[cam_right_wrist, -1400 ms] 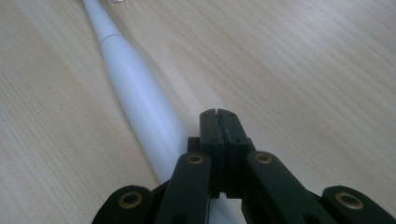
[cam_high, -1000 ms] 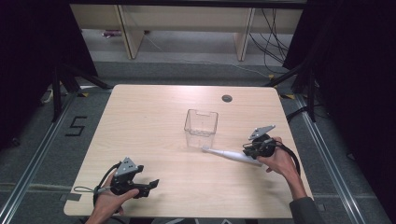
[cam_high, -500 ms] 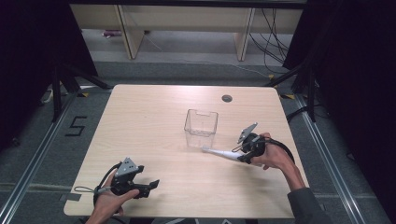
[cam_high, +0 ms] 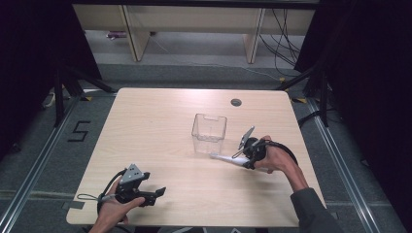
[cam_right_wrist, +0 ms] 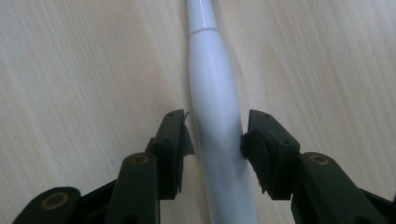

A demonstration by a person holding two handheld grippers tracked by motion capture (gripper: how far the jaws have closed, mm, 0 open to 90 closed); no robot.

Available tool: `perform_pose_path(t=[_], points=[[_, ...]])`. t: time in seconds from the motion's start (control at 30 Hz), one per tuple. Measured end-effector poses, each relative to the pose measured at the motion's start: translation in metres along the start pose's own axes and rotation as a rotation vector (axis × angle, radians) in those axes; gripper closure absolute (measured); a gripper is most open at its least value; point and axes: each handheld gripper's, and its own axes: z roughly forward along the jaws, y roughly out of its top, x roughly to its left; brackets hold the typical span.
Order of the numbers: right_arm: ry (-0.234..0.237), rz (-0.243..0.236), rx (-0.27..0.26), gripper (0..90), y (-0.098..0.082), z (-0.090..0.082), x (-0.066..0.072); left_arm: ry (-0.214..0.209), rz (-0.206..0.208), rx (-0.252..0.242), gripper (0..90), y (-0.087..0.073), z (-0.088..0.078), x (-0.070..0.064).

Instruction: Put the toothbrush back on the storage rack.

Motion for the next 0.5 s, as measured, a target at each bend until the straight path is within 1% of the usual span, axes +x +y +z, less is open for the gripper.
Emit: perform_pose_path(t=[0.1,0.13,0.17,0.2,0.27,0.3,0.33,0.37,0.4,0.5], points=[[0.001,-0.005,0.004,57.9,0.003,0.001,0.001,0.000,0.001,0.001,15.6,0.000,0.000,0.000],[0.002,-0.004,0.017,58.0,0.005,0.001,0.001,0.000,0.002,0.002,15.6,0.000,0.000,0.000],[0.002,-0.018,0.024,58.0,0.008,0.003,0.001,-0.002,0.004,0.006,15.6,0.000,0.000,0.000],[0.005,-0.031,0.027,58.1,0.009,0.003,0.000,-0.003,0.005,-0.001,15.6,0.000,0.000,0.000],[0.000,-0.025,0.035,58.2,0.012,0.005,0.001,-0.001,0.000,0.001,15.6,0.000,0.000,0.000],[0.004,-0.031,0.039,58.6,0.013,0.005,0.001,-0.001,0.000,0.001,15.6,0.000,0.000,0.000],[-0.008,-0.040,0.056,59.0,0.013,0.006,0.000,-0.001,0.000,0.001,15.6,0.000,0.000,0.000],[-0.010,-0.041,0.073,59.0,0.013,0.007,-0.001,-0.001,0.000,0.000,15.6,0.000,0.000,0.000],[-0.015,-0.029,0.095,59.1,0.014,0.007,0.000,-0.001,0.000,0.000,15.6,0.000,0.000,0.000],[-0.019,-0.029,0.101,59.2,0.013,0.007,-0.001,-0.001,0.001,0.001,15.6,0.000,0.000,0.000]])
